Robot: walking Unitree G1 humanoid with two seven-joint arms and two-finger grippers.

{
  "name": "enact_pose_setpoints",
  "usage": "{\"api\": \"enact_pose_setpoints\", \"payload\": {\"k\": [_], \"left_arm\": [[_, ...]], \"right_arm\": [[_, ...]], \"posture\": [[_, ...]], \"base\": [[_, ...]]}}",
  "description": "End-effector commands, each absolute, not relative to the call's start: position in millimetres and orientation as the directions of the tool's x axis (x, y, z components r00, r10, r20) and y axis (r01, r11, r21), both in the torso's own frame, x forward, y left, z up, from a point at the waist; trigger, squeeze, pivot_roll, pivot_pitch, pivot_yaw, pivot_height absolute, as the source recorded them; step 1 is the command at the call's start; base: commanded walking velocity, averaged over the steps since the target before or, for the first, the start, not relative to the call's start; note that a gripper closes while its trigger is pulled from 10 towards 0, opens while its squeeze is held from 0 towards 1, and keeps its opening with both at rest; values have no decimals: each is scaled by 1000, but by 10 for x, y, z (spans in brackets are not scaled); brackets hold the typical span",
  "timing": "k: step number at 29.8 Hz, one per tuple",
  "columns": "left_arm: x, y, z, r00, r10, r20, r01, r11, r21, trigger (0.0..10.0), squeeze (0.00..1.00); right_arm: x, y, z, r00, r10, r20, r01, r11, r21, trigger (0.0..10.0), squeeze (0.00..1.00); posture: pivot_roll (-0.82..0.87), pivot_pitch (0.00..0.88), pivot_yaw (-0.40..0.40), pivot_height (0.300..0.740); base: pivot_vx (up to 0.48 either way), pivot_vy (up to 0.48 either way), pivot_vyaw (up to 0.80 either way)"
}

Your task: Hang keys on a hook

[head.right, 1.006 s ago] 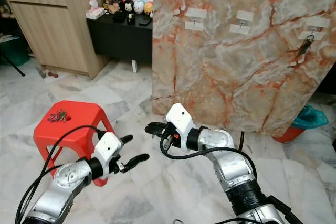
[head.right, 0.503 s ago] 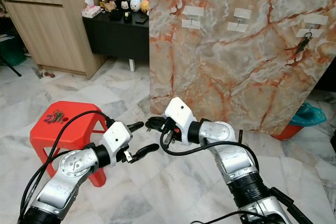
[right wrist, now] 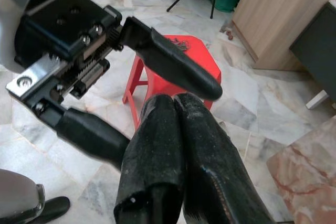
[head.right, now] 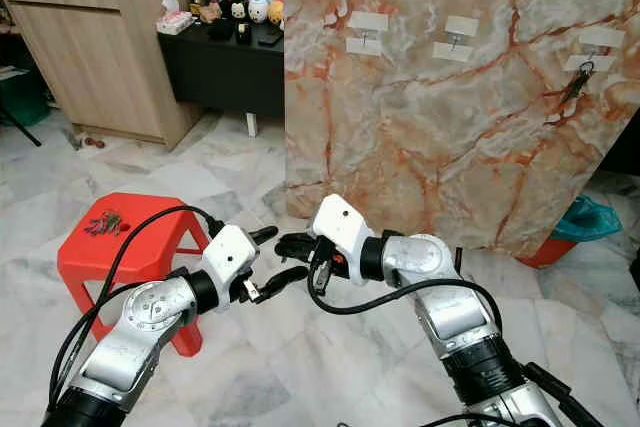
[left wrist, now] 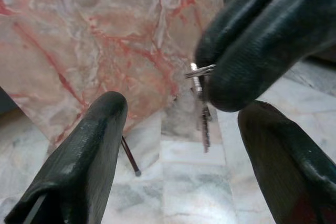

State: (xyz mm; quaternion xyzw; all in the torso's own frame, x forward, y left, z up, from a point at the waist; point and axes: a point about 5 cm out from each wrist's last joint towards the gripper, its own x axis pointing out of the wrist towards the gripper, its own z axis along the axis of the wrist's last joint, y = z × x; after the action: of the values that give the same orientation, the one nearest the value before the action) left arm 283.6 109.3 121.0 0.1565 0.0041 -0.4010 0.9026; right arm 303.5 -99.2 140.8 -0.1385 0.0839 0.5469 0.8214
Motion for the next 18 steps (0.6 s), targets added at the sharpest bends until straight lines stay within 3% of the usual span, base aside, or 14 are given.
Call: {"api": "enact_pose_setpoints", "payload": {"k": [1,4,5,6,7,8,9,11,12,14,16,17,18], "left_arm": [[2873,1077,1289,673,-733,-99,728,635,259,10000,0],[2871,1076,1297,671,-735,-96,731,635,248,10000,0],[2866,1076,1290,666,-739,-102,737,631,242,5765,0],[2866,1076,1290,666,-739,-102,737,631,242,5765,0],[2862,1077,1287,663,-741,-103,740,629,240,3020,0],[2861,1078,1288,663,-741,-103,740,629,239,3020,0],[2853,1074,1282,657,-747,-105,746,623,236,1373,0],[2848,1069,1277,652,-751,-108,751,618,235,1686,0],[2846,1063,1271,647,-754,-112,755,614,231,3333,0],[2844,1060,1263,645,-755,-116,757,612,229,3294,0],[2849,1067,1259,652,-750,-111,752,621,223,2039,0],[2845,1064,1260,653,-750,-106,752,623,217,0,0],[2842,1061,1260,652,-751,-104,752,624,213,0,0]], "right_arm": [[3036,-979,1470,381,880,-283,-924,351,-153,10000,0],[3051,-994,1482,391,877,-280,-920,359,-159,10000,0],[3063,-1000,1483,402,873,-277,-915,372,-157,10000,0],[3063,-1000,1483,402,873,-277,-915,372,-157,10000,0],[3068,-1000,1483,406,871,-276,-913,376,-156,10000,0],[3068,-998,1483,405,872,-276,-914,375,-156,10000,0],[3062,-985,1484,399,875,-274,-916,370,-155,10000,0],[3057,-971,1486,393,878,-273,-919,363,-157,10000,0],[3062,-961,1489,395,878,-270,-918,365,-156,10000,0],[3064,-956,1490,396,878,-268,-917,366,-156,10000,0],[3065,-939,1493,395,879,-266,-918,365,-157,10000,0],[3058,-928,1490,391,881,-267,-919,361,-157,10000,0],[3053,-921,1488,388,882,-267,-921,358,-156,10000,0]], "posture": [[96,0,-49,740],[96,0,-48,740],[96,0,-47,740],[96,0,-47,740],[95,0,-47,740],[95,0,-47,740],[96,0,-47,740],[95,0,-46,740],[97,0,-45,740],[97,0,-45,740],[93,0,-43,740],[90,0,-40,740],[90,0,-40,740]], "base": [[0,0,0],[0,0,0],[0,0,0],[0,0,0],[0,0,0],[0,0,0],[0,0,0],[0,0,0],[0,0,0],[0,0,0],[0,0,0],[0,0,0],[0,0,0]]}}
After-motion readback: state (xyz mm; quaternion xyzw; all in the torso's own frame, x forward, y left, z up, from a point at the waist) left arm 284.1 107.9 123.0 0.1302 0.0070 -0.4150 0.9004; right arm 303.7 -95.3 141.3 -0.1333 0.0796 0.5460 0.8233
